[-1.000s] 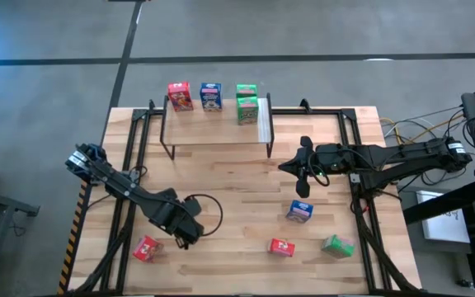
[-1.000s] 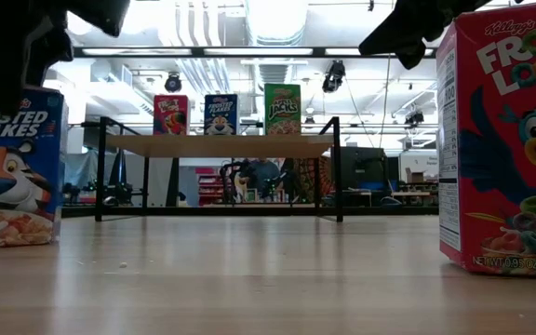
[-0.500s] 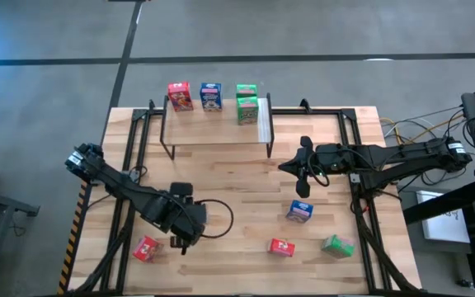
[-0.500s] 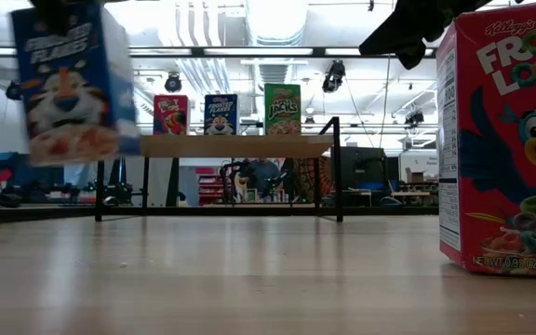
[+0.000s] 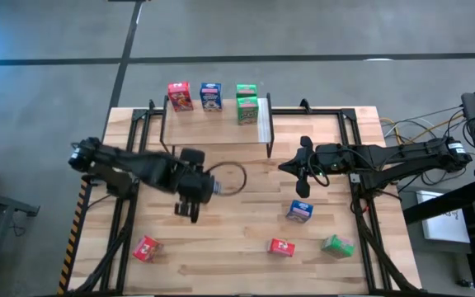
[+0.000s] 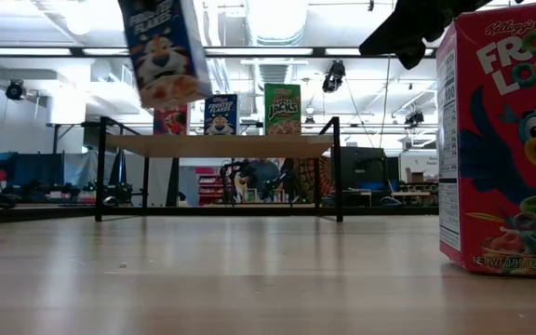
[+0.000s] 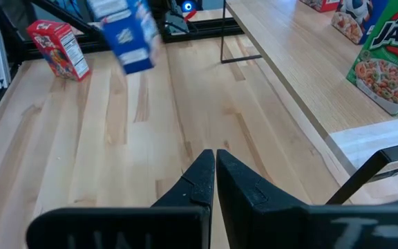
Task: Stack cereal on shelf
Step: Put the left blue cereal box on the shelf aligned with the blue cereal box
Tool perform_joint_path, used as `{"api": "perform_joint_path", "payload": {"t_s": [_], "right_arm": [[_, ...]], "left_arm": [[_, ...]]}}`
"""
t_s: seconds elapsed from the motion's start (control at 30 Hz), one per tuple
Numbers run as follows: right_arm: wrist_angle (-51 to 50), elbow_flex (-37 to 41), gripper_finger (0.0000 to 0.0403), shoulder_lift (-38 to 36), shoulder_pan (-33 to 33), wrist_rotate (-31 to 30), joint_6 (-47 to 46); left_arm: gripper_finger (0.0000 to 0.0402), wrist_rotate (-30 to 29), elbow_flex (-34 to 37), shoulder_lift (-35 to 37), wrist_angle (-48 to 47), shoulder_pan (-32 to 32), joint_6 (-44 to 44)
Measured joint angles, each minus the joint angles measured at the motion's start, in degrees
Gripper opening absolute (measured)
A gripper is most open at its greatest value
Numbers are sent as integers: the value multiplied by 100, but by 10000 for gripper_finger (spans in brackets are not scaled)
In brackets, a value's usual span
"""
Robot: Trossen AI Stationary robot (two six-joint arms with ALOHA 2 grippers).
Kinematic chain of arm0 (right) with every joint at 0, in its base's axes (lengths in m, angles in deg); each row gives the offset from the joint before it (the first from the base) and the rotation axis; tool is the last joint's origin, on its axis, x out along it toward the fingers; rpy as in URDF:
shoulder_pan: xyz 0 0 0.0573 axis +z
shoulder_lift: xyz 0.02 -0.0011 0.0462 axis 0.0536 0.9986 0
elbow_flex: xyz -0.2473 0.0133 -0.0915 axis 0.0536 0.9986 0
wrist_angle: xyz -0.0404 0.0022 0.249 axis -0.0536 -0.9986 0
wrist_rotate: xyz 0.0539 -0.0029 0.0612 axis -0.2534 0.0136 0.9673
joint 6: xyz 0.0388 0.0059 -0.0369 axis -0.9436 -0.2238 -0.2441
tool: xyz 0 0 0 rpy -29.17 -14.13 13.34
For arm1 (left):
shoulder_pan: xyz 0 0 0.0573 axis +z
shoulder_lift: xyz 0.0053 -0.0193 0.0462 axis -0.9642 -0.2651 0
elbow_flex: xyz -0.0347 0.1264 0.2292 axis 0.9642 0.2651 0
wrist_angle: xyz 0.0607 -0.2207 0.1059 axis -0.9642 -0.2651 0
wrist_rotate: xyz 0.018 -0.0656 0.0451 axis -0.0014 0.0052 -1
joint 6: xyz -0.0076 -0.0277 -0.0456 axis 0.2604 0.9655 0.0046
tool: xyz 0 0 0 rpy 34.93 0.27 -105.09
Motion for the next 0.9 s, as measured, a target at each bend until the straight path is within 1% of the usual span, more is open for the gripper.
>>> {"api": "perform_joint_path", "payload": {"t_s": [0.13,0.3,0.6,0.8,0.9], "right_arm": [[0,0,9,0,0,0,19],[-2,0,9,0,0,0,20],[-2,0,9,0,-1,-2,0],[10,0,9,-2,-2,-2,-117],[6,0,9,-2,-2,-2,-155]], "left_arm": [[177,-2,-400,2,-235,584,-631],[178,40,-820,2,-266,1414,-1517],[178,567,-1251,-89,-183,2977,-2915],[177,944,-1481,-424,-53,3686,-3432],[172,958,-1470,-443,-33,3915,-3588]]}}
